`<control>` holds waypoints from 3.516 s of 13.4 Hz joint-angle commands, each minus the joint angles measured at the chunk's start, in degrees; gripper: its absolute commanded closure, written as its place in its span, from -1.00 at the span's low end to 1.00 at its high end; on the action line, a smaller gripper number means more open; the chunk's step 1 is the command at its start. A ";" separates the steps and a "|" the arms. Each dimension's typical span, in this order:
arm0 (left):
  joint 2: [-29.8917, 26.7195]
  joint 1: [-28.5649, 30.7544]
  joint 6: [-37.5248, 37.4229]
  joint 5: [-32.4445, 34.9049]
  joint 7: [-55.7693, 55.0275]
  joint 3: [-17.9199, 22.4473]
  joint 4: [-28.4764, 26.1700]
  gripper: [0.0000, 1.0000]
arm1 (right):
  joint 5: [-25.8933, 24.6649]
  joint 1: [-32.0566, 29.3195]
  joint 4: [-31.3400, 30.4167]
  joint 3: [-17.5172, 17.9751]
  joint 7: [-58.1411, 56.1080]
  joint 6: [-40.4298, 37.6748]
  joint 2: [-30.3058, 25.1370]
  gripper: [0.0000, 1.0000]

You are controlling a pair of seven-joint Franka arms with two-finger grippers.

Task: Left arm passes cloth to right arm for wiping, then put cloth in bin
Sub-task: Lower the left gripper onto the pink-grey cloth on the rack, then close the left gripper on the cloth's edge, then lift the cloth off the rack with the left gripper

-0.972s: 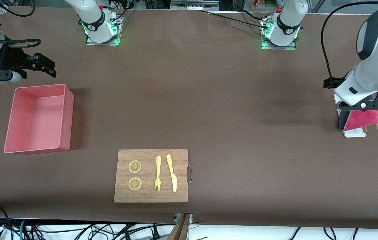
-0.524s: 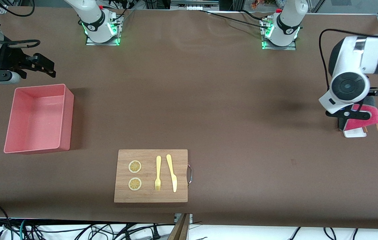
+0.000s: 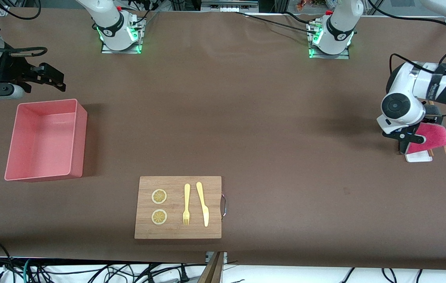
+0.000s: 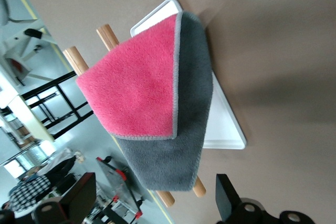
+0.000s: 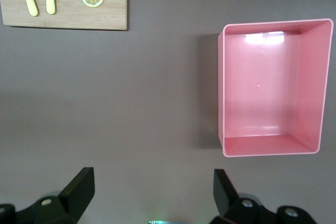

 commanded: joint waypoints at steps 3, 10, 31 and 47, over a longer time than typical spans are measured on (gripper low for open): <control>5.20 4.64 6.05 10.27 -9.16 -0.44 -1.02 -1.00 | -0.02 -0.41 1.06 0.12 -0.86 -0.42 0.43 -0.99; 6.96 5.80 6.42 16.35 -10.91 -0.35 -1.03 -0.89 | -0.02 -0.41 0.97 0.13 -0.86 -0.42 0.43 -0.99; 7.05 5.89 6.42 15.82 -10.39 -0.35 -0.67 1.00 | -0.02 -0.50 0.97 0.12 -0.94 -0.33 0.43 -0.99; 0.89 4.83 -30.39 -30.12 12.38 -15.46 31.12 1.00 | -0.02 -0.50 0.97 0.12 -0.86 -0.33 0.43 -0.99</control>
